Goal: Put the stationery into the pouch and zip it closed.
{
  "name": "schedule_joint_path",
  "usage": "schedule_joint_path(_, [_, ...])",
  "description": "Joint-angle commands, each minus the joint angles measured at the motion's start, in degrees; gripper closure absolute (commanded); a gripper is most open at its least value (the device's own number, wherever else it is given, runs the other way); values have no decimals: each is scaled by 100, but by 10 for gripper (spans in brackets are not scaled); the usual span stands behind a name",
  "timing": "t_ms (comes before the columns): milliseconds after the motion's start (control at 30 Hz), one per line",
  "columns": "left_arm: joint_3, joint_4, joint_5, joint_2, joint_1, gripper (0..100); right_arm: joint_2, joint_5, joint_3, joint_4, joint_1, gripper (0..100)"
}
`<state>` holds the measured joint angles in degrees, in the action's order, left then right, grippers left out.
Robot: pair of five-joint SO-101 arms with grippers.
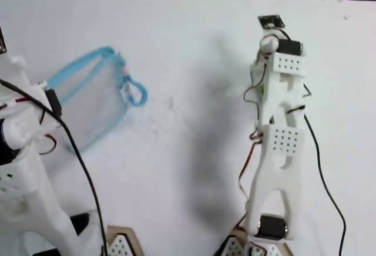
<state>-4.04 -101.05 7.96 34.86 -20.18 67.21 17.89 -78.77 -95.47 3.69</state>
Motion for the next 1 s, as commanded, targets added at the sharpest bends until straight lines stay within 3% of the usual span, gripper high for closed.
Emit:
schedule_joint_path(0, [-70,18,18,4,-40,978,-110,-9,-932,-602,-277,981])
schedule_joint_path(167, [-70,18,18,4,-40,978,-268,-18,-1688,-620,-488,981])
schedule_joint_path(367, [-70,9,18,4,-40,978,-1455,-475,-835,-620,-734,981])
schedule_joint_path(500, [-70,9,18,4,-40,978,-2791,-923,615,-620,-954,981])
schedule_joint_path(767, [-70,18,35,4,-40,978,-5807,-1196,4624,-593,-1596,981])
schedule_joint_path(967, [-70,18,35,4,-31,978,-7240,-1178,6971,-435,-2273,981])
